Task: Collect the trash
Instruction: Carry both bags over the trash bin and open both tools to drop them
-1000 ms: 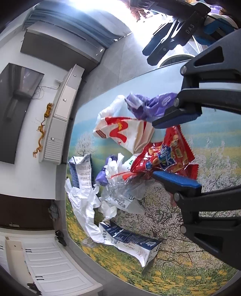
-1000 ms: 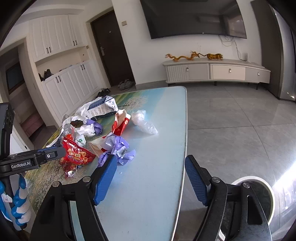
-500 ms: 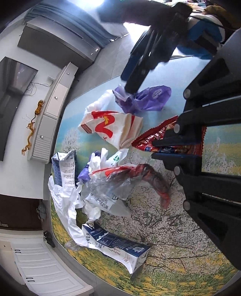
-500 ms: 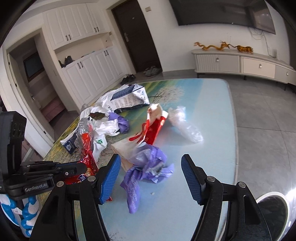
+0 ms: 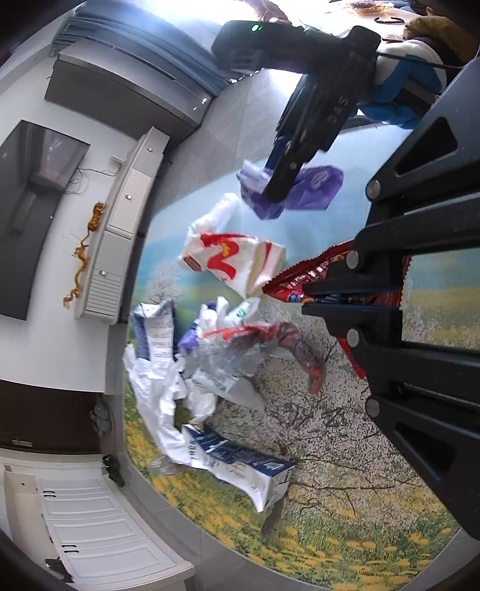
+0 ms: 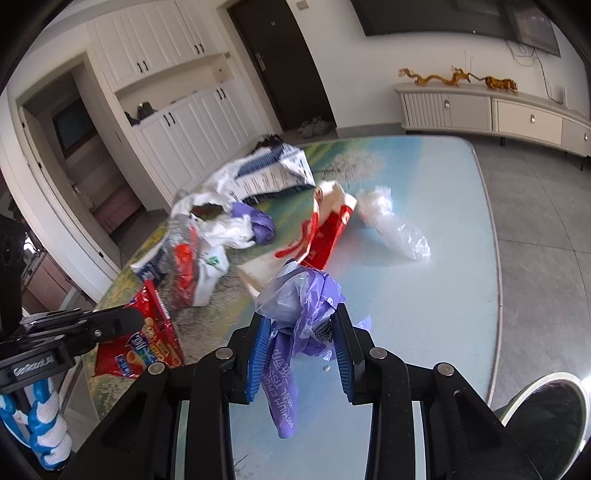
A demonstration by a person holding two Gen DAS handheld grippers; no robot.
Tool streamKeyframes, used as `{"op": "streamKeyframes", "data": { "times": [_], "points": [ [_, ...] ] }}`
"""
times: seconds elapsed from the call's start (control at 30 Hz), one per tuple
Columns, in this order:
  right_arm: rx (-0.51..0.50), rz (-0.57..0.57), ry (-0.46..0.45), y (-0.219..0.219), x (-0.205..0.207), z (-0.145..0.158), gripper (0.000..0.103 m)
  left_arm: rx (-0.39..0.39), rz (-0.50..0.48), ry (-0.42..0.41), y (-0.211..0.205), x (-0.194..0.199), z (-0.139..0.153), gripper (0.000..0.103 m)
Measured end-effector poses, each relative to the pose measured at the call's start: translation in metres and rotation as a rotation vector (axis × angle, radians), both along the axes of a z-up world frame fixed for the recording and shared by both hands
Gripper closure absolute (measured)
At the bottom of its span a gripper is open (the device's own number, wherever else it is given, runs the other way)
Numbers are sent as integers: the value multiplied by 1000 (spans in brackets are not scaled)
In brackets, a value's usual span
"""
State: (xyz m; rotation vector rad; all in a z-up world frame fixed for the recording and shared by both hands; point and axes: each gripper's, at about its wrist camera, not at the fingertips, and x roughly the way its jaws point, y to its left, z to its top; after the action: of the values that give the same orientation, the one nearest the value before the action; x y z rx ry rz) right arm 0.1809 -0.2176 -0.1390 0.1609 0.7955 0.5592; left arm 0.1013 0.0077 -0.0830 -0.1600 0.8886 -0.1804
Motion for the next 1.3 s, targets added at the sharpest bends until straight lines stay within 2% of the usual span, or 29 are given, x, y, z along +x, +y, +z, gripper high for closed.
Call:
{"op": "streamKeyframes", "data": {
  "times": [0.13, 0.27, 0.5, 0.67, 0.87, 1.07, 1.17, 1.3],
  "points": [
    [32, -56, -44, -30, -23, 19, 70, -13, -45, -29, -21, -3, 16, 100],
    [37, -168, -68, -79, -47, 28, 70, -27, -144, -51, -64, 1, 29, 100],
    [-19, -430, -24, -187, -85, 10, 70, -21, -360, -55, -168, 19, 33, 100],
    [-66, -597, 56, -253, -99, -20, 69, -1, -509, -15, -253, 34, 13, 100],
    [-80, -688, 131, -295, -97, -48, 67, 27, -620, 15, -334, 52, -14, 99],
    [-94, -714, 168, -307, -88, -62, 62, 27, -646, 63, -380, 69, -44, 98],
    [-108, -726, 183, -314, -89, -71, 61, 15, -650, 89, -392, 77, -57, 98],
    [-109, -747, 199, -320, -92, -75, 53, -11, -659, 145, -400, 83, -73, 95]
  ]
}}
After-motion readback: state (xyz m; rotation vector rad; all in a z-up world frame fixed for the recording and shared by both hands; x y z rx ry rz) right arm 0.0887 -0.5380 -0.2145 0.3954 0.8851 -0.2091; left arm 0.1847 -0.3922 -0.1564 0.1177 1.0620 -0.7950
